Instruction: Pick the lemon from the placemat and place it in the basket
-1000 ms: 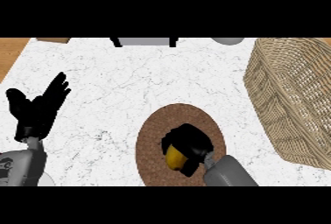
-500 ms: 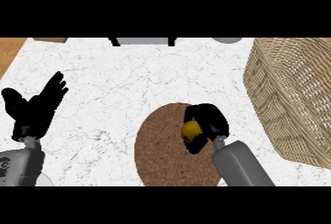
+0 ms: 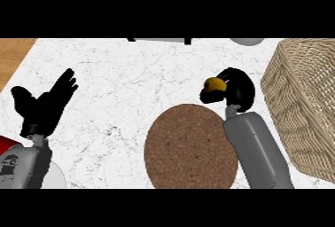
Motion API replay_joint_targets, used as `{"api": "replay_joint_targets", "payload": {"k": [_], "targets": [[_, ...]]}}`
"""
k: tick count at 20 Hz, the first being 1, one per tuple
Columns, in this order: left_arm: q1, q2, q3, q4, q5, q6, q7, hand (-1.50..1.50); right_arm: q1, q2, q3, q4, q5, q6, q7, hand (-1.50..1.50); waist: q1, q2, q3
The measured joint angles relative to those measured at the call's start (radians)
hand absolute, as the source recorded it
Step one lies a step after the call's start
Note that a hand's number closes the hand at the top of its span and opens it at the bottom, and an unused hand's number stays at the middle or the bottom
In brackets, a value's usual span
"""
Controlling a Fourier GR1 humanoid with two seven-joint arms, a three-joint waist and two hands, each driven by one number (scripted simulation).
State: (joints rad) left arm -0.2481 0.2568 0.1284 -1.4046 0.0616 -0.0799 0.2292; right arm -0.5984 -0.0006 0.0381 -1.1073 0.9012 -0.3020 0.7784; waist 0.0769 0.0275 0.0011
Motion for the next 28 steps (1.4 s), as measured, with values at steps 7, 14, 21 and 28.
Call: {"api": "replay_joint_targets", "payload": {"k": [7, 14, 21, 28], "targets": [[-0.036, -0.013, -0.027, 0.012, -0.012, -0.005, 0.005, 0.0, -0.26, -0.002, -0.027, 0.096, 0.195, -0.28, 0.193, 1.5, 0.043, 0.003, -0.005], [-0.047, -0.023, -0.037, 0.019, -0.022, 0.005, 0.018, 0.0, -0.488, -0.005, -0.095, 0.27, 0.444, -0.321, 0.319, 1.5, 0.039, -0.002, -0.007], [-0.044, -0.018, -0.025, 0.025, -0.023, 0.013, 0.017, 0.0, -0.676, -0.032, -0.195, 0.416, 0.639, -0.286, 0.413, 1.5, 0.018, -0.004, -0.006], [-0.028, -0.021, -0.021, 0.017, -0.021, 0.015, 0.011, 0.0, -0.795, -0.092, -0.284, 0.515, 0.782, -0.267, 0.463, 1.5, 0.005, -0.005, -0.005]]}}
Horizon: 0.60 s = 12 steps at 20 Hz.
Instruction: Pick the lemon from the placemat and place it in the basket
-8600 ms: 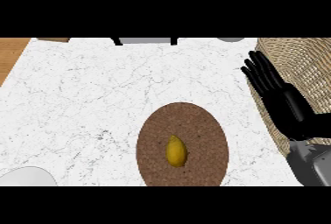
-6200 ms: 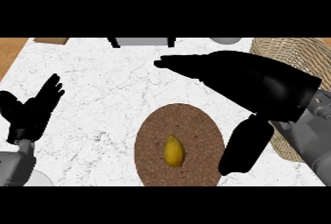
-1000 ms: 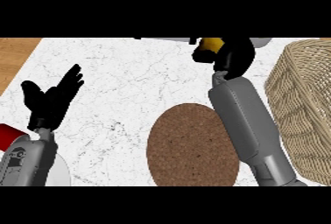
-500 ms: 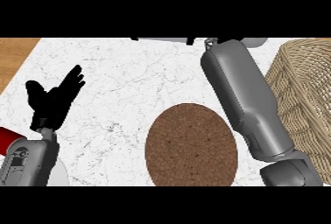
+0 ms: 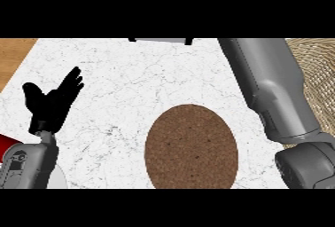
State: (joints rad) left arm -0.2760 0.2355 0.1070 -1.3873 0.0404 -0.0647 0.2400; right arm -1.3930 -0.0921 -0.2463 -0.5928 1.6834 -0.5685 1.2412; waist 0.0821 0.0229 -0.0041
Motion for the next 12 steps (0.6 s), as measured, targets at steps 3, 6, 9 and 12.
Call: {"api": "replay_joint_targets", "payload": {"k": [3, 6, 9, 12], "targets": [[0.001, 0.005, 0.009, 0.005, 0.002, 0.002, -0.003, 0.0, -0.032, -0.042, -0.04, 0.035, 0.045, 0.012, 0.013, 1.5, -0.006, 0.001, 0.0], [-0.001, 0.014, 0.018, 0.003, 0.002, 0.002, 0.0, 0.0, -0.036, -0.072, -0.076, 0.064, 0.104, 0.031, 0.024, 1.5, -0.016, -0.001, 0.0], [0.008, 0.017, 0.025, 0.009, 0.006, 0.0, -0.005, 0.0, -0.026, -0.1, -0.118, 0.077, 0.154, 0.042, 0.027, 1.5, -0.024, -0.003, 0.001], [0.009, 0.018, 0.03, 0.012, 0.006, 0.003, -0.005, 0.0, -0.006, -0.11, -0.161, 0.074, 0.198, 0.045, 0.026, 1.5, -0.035, -0.006, 0.001]]}}
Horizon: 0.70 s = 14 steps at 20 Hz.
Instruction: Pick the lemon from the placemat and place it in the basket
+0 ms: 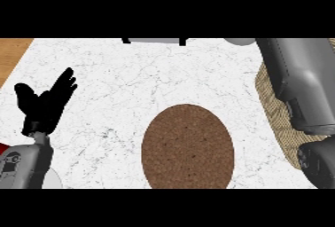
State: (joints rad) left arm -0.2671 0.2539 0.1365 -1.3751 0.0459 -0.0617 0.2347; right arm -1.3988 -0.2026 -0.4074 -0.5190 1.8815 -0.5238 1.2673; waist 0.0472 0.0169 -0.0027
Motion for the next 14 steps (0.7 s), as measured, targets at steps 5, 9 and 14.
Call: {"api": "replay_joint_targets", "payload": {"k": [5, 9, 14], "targets": [[0.011, -0.001, 0.008, 0.005, 0.002, 0.004, -0.001, 0.0, 0.044, 0.002, -0.054, -0.025, 0.048, -0.002, -0.007, 1.5, -0.017, -0.007, 0.001], [0.03, 0.002, 0.019, 0.001, 0.007, 0.004, -0.005, 0.0, 0.111, 0.015, -0.078, -0.075, 0.067, -0.003, -0.021, 1.5, -0.034, -0.015, 0.002], [0.044, 0.009, 0.028, -0.009, 0.014, -0.003, -0.001, 0.0, 0.203, 0.045, -0.116, -0.154, 0.068, -0.034, -0.051, 1.5, -0.042, -0.017, 0.002]]}}
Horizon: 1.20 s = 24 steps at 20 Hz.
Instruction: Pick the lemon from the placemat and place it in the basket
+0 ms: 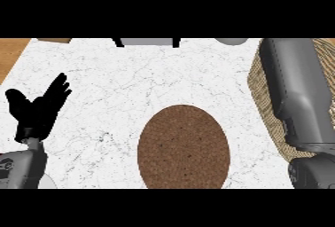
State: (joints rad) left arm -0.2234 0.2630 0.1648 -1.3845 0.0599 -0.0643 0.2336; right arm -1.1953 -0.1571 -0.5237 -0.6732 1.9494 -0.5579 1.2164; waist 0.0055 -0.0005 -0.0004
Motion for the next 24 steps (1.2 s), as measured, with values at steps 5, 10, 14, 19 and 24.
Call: {"api": "replay_joint_targets", "payload": {"k": [5, 10, 14, 19, 24], "targets": [[0.02, 0.003, 0.006, -0.005, -0.003, -0.002, -0.02, 0.0, 0.106, 0.009, -0.041, -0.092, 0.047, -0.036, -0.006, -1.5, -0.004, 0.001, 0.0], [0.02, -0.003, -0.004, -0.024, -0.009, 0.003, -0.009, 0.0, 0.176, 0.031, -0.11, -0.176, 0.068, -0.068, -0.005, -1.5, -0.001, 0.002, 0.001], [0.008, -0.005, -0.002, -0.002, -0.013, 0.004, -0.014, 0.0, 0.212, 0.051, -0.134, -0.223, 0.043, -0.1, -0.039, -1.5, -0.003, 0.002, 0.001], [0.02, -0.012, -0.005, -0.017, -0.013, 0.005, -0.008, 0.0, 0.247, 0.084, -0.149, -0.316, 0.048, -0.156, -0.077, -1.5, -0.001, 0.0, 0.0], [0.021, -0.003, 0.004, -0.026, -0.01, 0.005, 0.005, 0.0, 0.263, 0.12, -0.197, -0.494, 0.074, -0.218, -0.085, -1.5, -0.01, -0.005, 0.0]]}}
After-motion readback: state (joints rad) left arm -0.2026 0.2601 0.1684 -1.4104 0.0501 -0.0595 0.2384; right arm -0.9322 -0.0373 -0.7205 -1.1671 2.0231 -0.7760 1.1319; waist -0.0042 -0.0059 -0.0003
